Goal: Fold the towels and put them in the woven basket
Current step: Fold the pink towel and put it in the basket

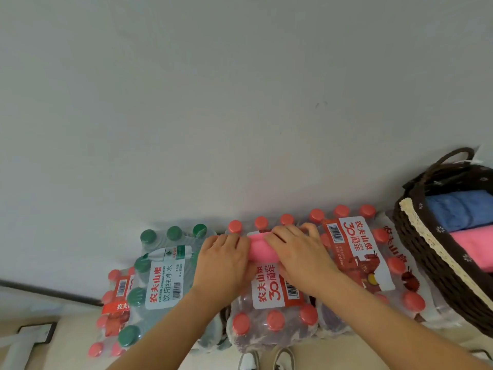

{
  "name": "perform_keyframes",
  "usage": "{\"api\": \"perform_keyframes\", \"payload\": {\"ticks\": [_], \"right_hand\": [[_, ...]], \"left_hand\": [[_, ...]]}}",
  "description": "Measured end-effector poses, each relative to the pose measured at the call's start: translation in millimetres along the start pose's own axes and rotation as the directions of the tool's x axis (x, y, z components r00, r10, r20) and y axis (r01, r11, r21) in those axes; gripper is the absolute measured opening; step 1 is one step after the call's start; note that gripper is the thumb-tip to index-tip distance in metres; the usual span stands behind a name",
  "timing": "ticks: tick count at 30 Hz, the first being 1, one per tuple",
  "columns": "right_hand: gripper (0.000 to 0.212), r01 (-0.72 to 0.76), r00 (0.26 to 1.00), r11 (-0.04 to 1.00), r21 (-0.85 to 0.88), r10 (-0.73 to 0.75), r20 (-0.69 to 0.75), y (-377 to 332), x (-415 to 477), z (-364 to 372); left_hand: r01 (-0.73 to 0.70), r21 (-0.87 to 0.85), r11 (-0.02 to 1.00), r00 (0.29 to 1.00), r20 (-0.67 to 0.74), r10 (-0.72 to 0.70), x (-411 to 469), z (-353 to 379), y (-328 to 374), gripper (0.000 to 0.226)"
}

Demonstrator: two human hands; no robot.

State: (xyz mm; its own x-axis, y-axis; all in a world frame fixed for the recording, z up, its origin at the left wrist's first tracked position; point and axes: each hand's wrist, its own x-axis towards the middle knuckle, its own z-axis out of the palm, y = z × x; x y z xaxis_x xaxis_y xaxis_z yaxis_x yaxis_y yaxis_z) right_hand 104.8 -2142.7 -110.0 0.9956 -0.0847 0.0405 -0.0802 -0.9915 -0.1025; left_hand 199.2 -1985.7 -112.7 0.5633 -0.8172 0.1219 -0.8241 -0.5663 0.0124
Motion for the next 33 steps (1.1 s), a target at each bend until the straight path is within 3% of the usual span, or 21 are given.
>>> {"api": "perform_keyframes", "payload": {"ticks": [2,3,5,6,8,10,12,14,17,20,24,27,29,31,33], "right_hand": [[0.046,-0.113,0.993,0.974,0.196,0.114,0.007,-5.6,1.1,-14.4],[0.044,-0.201,0.979,0.904,0.377,0.203,0.036,-9.2,0.1,-26.2],[0.045,-0.316,0.938,0.635,0.705,0.320,0.133,-15.0,-2.8,-50.9],[0.048,-0.318,0.928,0.535,0.783,0.345,0.141,-16.9,-5.7,-62.1],[0.057,-0.309,0.924,0.502,0.808,0.360,0.129,-23.6,-13.7,-83.4],[0.068,-0.289,0.934,0.573,0.767,0.345,0.094,-34.5,-20.6,-102.9],[0.073,-0.245,0.937,0.611,0.753,0.348,0.023,-44.6,-27.6,-118.7],[0.073,-0.193,0.921,0.567,0.801,0.387,-0.052,-46.9,-37.6,-127.9],[0.077,-0.186,0.897,0.398,0.898,0.443,-0.010,-41.0,-57.9,-128.3],[0.077,-0.201,0.885,0.391,0.898,0.466,-0.005,-40.0,-74.0,-124.8],[0.079,-0.182,0.847,0.388,0.903,0.528,-0.056,-37.5,-83.5,-131.8],[0.069,-0.256,0.825,0.457,0.852,0.562,-0.054,-20.7,-91.4,-139.1],[0.060,-0.292,0.842,0.478,0.829,0.540,-0.015,-1.2,-102.0,-146.3],[0.047,-0.322,0.853,0.566,0.759,0.522,-0.028,22.9,-117.3,-157.3],[0.033,-0.372,0.871,0.748,0.549,0.487,-0.073,49.5,-135.8,-170.9]], "left_hand": [[0.083,-0.071,0.994,0.995,0.069,-0.079,3.7,-13.1,-6.6,0.027],[0.147,-0.138,0.979,0.984,0.125,-0.130,5.7,-22.2,-11.7,0.029],[0.243,-0.355,0.903,0.954,0.258,-0.155,7.1,-40.0,-23.6,0.031],[0.256,-0.467,0.847,0.943,0.313,-0.113,6.2,-48.9,-29.0,0.032],[0.218,-0.669,0.711,0.940,0.339,0.031,4.9,-71.8,-32.4,0.041],[0.137,-0.841,0.524,0.935,0.284,0.211,5.5,-95.8,-24.2,0.045],[0.060,-0.903,0.425,0.931,0.205,0.303,8.7,-113.3,-13.7,0.047],[0.043,-0.946,0.322,0.944,0.143,0.297,13.8,-123.8,-6.7,0.043],[0.049,-0.992,0.116,0.972,0.074,0.224,20.4,-129.7,1.0,0.039],[0.017,-0.999,-0.029,0.987,0.012,0.161,24.1,-133.6,18.4,0.036],[-0.010,-1.000,-0.011,0.995,-0.011,0.098,27.8,-135.2,50.2,0.032],[-0.042,-0.999,0.032,0.998,-0.040,0.056,36.2,-133.4,69.6,0.028],[-0.009,-1.000,0.002,1.000,-0.009,0.019,46.0,-133.7,82.5,0.031],[0.013,-1.000,0.001,0.999,0.013,0.046,56.9,-135.1,98.9,0.041],[-0.022,-0.996,0.089,0.992,-0.010,0.127,67.0,-137.2,119.6,0.042]]}}
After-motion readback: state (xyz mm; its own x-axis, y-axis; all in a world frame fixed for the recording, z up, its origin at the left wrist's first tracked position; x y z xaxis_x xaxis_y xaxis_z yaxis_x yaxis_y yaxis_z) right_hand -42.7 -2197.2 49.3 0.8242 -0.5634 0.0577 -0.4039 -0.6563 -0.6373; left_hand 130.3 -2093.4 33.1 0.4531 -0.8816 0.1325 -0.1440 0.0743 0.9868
